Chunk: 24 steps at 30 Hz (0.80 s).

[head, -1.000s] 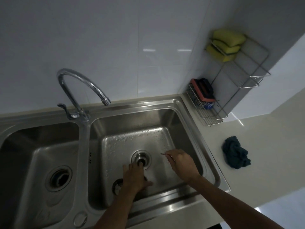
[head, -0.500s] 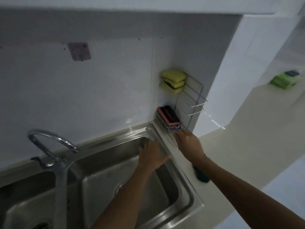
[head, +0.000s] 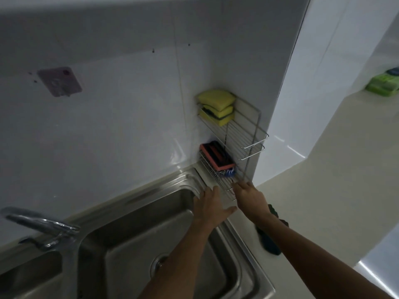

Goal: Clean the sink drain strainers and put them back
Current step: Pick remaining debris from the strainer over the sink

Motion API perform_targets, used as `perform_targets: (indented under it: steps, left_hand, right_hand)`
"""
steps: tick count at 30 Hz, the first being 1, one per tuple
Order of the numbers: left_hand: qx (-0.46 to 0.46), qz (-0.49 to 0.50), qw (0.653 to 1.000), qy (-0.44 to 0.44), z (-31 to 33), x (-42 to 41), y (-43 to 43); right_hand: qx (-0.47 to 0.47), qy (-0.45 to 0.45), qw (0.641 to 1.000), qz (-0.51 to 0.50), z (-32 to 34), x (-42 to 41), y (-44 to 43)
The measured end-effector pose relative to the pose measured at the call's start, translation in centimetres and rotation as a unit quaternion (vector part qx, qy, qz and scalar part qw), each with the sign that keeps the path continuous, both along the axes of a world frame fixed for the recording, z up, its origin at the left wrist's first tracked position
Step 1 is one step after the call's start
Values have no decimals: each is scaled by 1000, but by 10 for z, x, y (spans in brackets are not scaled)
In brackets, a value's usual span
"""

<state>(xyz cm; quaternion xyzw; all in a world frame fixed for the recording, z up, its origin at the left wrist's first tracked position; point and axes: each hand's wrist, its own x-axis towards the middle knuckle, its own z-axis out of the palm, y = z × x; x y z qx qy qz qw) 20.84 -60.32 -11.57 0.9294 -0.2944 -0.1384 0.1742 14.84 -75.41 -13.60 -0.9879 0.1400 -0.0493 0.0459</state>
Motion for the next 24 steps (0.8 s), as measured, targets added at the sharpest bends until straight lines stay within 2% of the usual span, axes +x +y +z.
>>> perform_targets:
  steps: [7,11,18,24]
  left_hand:
    - [18,7,1000,6,-13,6,3]
    - [37,16,999,13,-19,11,6]
    - [31,23,999,-13,-14,10,18]
    - [32,49,998,-17,5,-4,66]
  right_hand:
    - [-13,43,999,-5,-14,14,-9]
    - [-23,38,999,4,-15,17,-10]
    - [12,34,999,5,-3,12,-5]
    - [4,15,999,40,22,7,31]
